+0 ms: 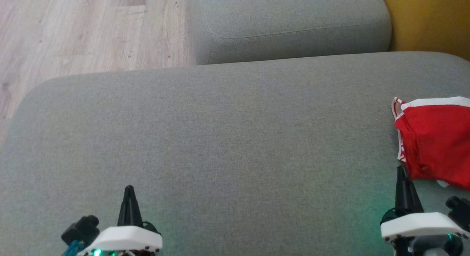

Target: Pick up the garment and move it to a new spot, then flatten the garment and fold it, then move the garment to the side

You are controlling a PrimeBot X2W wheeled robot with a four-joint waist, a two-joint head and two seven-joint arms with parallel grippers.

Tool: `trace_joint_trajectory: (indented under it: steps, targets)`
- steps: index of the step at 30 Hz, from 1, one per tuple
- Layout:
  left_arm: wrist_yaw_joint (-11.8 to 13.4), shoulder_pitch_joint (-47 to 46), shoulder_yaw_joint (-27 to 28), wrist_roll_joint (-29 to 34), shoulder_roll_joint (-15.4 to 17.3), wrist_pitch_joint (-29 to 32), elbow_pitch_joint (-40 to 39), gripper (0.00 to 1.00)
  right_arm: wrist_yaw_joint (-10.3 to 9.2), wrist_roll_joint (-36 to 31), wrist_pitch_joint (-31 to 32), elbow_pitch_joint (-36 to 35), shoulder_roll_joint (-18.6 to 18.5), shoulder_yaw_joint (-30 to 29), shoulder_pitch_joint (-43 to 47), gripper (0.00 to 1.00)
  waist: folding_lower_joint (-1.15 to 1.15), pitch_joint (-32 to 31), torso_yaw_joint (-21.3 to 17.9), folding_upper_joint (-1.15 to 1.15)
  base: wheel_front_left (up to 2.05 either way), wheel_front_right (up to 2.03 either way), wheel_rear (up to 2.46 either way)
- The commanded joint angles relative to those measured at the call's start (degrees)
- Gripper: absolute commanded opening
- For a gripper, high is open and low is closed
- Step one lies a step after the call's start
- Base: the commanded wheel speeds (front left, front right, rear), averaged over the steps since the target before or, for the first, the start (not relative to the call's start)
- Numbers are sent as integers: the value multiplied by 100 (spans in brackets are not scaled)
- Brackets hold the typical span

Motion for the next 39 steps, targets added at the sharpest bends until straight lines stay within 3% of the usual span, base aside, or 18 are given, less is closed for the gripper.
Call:
trace_joint_trajectory:
  steps: [1, 39]
  targets:
    - [-50, -305, 153, -111, 17, 27, -211, 0, -1, 156, 45, -216, -22, 9, -335, 0, 0, 1, -1, 0, 0, 0, 0]
    - [-436, -424, 781, -2028, 24, 651, -366, 0, -2, 2531, 659, -256, -33, -105, -559, 0, 0, 53, -47, 0, 0, 0, 0]
